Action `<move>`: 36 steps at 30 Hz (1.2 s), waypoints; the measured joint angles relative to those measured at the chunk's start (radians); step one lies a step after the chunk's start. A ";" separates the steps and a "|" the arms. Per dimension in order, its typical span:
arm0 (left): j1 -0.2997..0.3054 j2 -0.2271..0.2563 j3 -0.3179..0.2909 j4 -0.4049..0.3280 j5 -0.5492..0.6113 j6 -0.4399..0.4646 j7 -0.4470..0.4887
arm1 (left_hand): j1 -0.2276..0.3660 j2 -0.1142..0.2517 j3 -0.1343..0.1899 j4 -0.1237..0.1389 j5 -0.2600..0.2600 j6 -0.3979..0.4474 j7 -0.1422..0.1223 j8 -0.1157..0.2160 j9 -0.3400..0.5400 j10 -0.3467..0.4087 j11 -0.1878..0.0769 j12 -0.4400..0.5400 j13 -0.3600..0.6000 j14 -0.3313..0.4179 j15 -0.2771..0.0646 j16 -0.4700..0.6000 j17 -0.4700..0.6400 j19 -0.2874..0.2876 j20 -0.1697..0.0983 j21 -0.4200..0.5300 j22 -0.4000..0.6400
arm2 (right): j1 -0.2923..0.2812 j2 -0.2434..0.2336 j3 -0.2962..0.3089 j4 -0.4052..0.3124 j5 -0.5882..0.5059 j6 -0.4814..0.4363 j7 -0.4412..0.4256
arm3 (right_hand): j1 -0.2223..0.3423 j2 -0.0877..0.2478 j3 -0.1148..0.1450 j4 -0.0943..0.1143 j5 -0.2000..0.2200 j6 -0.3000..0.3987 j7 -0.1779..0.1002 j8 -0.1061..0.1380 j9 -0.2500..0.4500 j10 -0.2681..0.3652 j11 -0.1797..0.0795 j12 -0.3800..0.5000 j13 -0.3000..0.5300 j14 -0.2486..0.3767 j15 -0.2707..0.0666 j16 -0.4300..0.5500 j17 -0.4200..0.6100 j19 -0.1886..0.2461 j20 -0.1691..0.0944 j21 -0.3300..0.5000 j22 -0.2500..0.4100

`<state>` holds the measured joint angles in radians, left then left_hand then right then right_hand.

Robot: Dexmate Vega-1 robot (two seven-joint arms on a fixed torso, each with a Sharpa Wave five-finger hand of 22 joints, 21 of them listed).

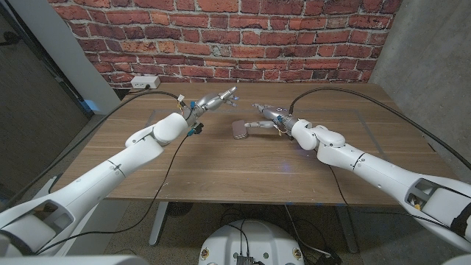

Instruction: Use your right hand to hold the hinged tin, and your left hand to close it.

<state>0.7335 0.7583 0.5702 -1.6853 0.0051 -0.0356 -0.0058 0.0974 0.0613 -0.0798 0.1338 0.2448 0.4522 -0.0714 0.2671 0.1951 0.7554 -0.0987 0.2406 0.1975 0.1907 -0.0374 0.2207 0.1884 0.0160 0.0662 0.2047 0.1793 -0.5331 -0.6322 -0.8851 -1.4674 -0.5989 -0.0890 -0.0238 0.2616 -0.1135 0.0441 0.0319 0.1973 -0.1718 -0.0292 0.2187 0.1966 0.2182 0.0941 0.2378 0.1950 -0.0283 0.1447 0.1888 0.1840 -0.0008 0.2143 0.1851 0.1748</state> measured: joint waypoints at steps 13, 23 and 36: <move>-0.028 -0.003 0.033 0.004 0.052 0.015 -0.025 | -0.007 0.014 -0.014 0.003 0.011 -0.183 -0.093 -0.072 0.000 -0.035 0.016 -0.031 0.005 -0.029 -0.004 -0.008 0.000 -0.008 0.000 0.000 0.000 | -0.036 -0.019 0.072 -0.036 0.055 -0.039 -0.056 | 0.144 0.284 0.174 -0.048 0.000 0.140 -0.128 0.037 -0.006 0.031 -0.078 0.001 -0.001 0.019 -0.074 0.000 -0.007 0.018 -0.027 0.001 0.000; -0.057 0.000 0.065 0.008 0.121 0.014 -0.050 | 0.003 0.024 -0.014 0.003 0.014 -0.226 -0.096 -0.082 0.000 -0.034 0.017 -0.031 0.005 -0.034 0.002 -0.014 0.000 -0.015 -0.007 -0.005 0.000 | -0.082 -0.034 0.136 -0.084 0.118 -0.062 -0.119 | 0.151 0.319 0.231 -0.026 0.000 0.181 -0.163 0.037 -0.006 0.045 -0.113 0.006 -0.004 0.025 -0.111 0.000 0.000 0.022 -0.072 0.005 0.000; -0.070 0.016 0.106 -0.041 0.256 0.071 -0.066 | 0.008 0.050 -0.002 0.008 0.022 -0.200 -0.071 -0.070 -0.005 -0.006 0.037 -0.031 0.005 -0.034 0.002 -0.014 0.000 -0.020 -0.002 -0.005 0.000 | -0.118 -0.041 0.185 -0.121 0.170 -0.060 -0.195 | 0.093 0.308 0.270 0.053 -0.007 0.213 -0.151 0.032 -0.006 0.052 -0.120 0.006 -0.004 0.030 -0.138 0.007 0.014 0.027 -0.081 0.009 0.000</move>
<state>0.6635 0.7744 0.6761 -1.7259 0.2606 0.0352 -0.0718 0.1054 0.1114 -0.0822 0.1421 0.2669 0.2520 -0.1429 0.1971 0.1905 0.7489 -0.0613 0.2093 0.2025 0.1567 -0.0355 0.2071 0.1884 -0.0043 0.0646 0.1996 0.1791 -0.6506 -0.6733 -0.6998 -1.5888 -0.4288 -0.1495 -0.2188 0.3551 0.1942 0.3143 0.0848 0.1901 0.0414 -0.1801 0.2505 0.1906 0.2705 -0.0258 0.2442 0.1906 0.0019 0.0070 0.1963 0.1980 0.0257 0.1331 0.1937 0.1747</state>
